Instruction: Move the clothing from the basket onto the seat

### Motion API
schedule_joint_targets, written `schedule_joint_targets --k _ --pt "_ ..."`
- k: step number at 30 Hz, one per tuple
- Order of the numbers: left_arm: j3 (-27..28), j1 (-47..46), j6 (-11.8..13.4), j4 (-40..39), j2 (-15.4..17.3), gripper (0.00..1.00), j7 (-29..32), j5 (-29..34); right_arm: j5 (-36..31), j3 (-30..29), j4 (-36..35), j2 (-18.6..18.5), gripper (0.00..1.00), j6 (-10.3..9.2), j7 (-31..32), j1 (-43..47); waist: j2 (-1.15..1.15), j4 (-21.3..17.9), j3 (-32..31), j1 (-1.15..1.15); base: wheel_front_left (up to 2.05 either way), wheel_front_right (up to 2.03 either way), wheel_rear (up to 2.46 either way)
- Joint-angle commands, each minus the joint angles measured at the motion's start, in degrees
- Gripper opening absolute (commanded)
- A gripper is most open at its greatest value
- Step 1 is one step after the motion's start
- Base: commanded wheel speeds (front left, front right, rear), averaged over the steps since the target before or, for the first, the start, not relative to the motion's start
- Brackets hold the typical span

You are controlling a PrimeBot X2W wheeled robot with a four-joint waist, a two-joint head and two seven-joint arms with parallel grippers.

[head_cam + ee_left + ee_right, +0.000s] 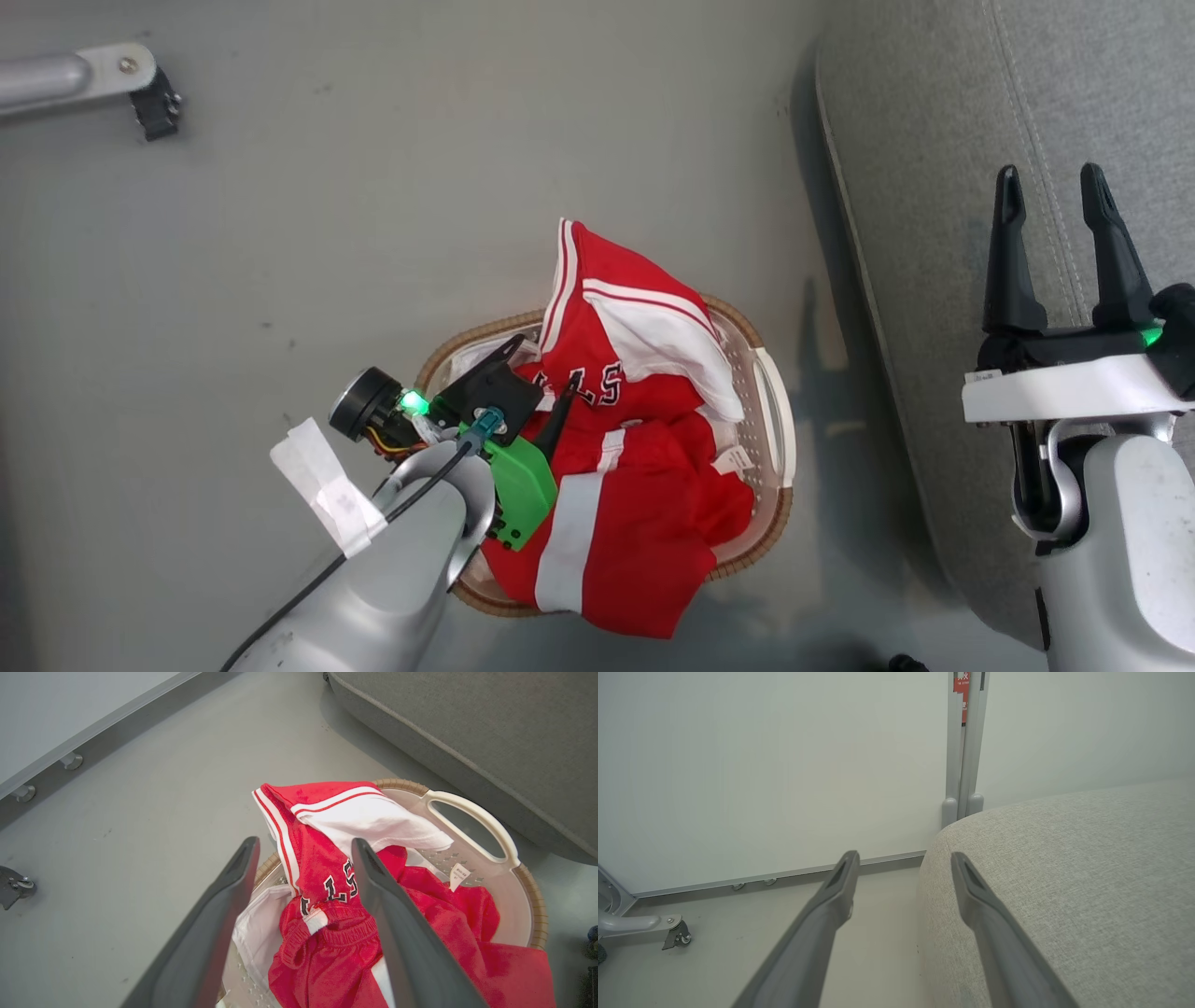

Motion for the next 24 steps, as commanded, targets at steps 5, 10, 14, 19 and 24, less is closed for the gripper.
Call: schedule_joint_targets --k 5,10,14,19,24 --pt "-2.14 -5.61 0.61 6.90 0.44 1.00 0.20 -0.09 0.21 2.25 -1.50 -0.09 1.00 -0.02 -0.16 -3.70 0.00 -5.79 10.71 -0.01 0.00 0.00 0.00" --pt "-3.18 -9.34 1.00 10.82 0.44 1.00 0.12 -0.38 1.46 4.05 -2.26 -0.08 1.00 -0.02 -0.16 -5.75 0.00 -7.56 14.55 -0.01 0.00 0.00 0.00" --pt "-3.86 -11.49 1.59 13.24 0.42 1.00 0.03 -0.24 2.34 5.42 -2.41 -0.09 1.00 -0.02 -0.16 -6.38 0.00 -8.62 16.23 -0.01 0.00 0.00 0.00" --pt "-3.69 -12.86 2.68 14.87 0.42 1.00 -0.03 -0.77 3.25 6.69 -2.63 -0.09 1.00 -0.02 -0.16 -6.35 0.00 -9.47 17.13 -0.01 0.00 0.00 0.00" --pt "-3.38 -12.79 2.13 14.93 0.42 0.69 -0.05 -1.63 3.71 7.83 -2.75 -0.10 1.00 -0.02 -0.16 -6.18 0.00 -9.99 17.10 -0.01 0.00 0.00 0.00"
